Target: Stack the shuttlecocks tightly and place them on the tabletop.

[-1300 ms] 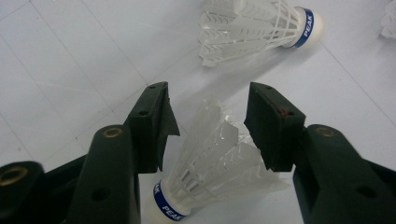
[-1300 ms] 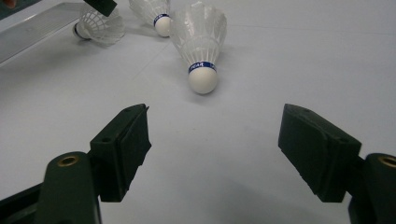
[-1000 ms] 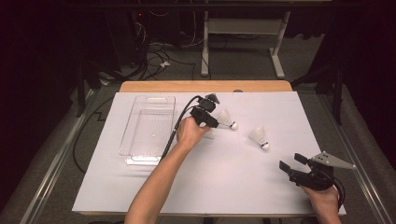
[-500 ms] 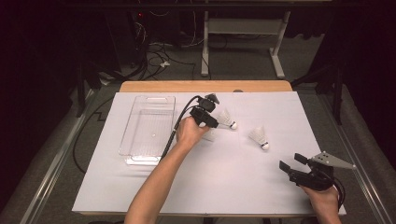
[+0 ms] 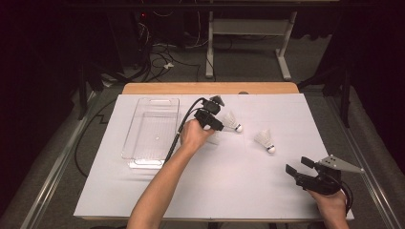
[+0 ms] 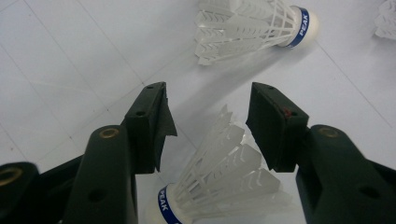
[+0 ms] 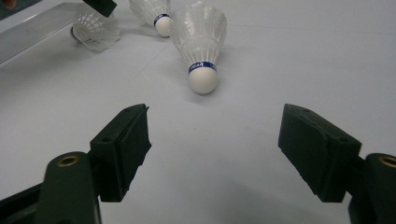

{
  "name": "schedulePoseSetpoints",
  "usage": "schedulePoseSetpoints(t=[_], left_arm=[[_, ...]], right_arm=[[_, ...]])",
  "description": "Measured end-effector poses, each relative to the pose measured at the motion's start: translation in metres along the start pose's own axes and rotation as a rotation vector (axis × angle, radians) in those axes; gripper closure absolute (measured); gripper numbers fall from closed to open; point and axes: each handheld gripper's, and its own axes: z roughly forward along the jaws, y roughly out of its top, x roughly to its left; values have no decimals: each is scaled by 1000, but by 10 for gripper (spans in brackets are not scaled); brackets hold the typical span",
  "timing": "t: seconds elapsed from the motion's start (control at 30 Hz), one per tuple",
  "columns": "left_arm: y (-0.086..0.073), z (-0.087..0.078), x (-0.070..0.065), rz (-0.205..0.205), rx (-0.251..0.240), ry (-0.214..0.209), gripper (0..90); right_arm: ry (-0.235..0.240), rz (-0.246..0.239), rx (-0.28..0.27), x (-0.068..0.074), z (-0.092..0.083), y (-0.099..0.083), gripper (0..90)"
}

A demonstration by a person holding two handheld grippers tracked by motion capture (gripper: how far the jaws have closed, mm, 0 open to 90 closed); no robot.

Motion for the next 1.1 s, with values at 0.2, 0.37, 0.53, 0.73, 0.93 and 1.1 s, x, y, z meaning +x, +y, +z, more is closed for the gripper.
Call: schedulePoseSetpoints(t=[0.2,0.37,0.53,0.73,0.93,1.1], left_arm=[[0,0,0,0,1,-5,478],[0,-1,0,-2,-12,-14,469],[0,-4,-1,-4,-25,-29,445],[0,-9,-3,-11,-47,-60,425],[-1,-16,-9,2,-57,-70,386],[-4,-20,-12,10,-73,-78,365]], right_arm=[[0,0,0,0,0,0,251],[0,0,1,0,0,0,250],[1,0,1,0,0,0,251],[1,1,2,0,0,0,250],[2,0,3,0,0,0,250],[2,0,3,0,0,0,250]])
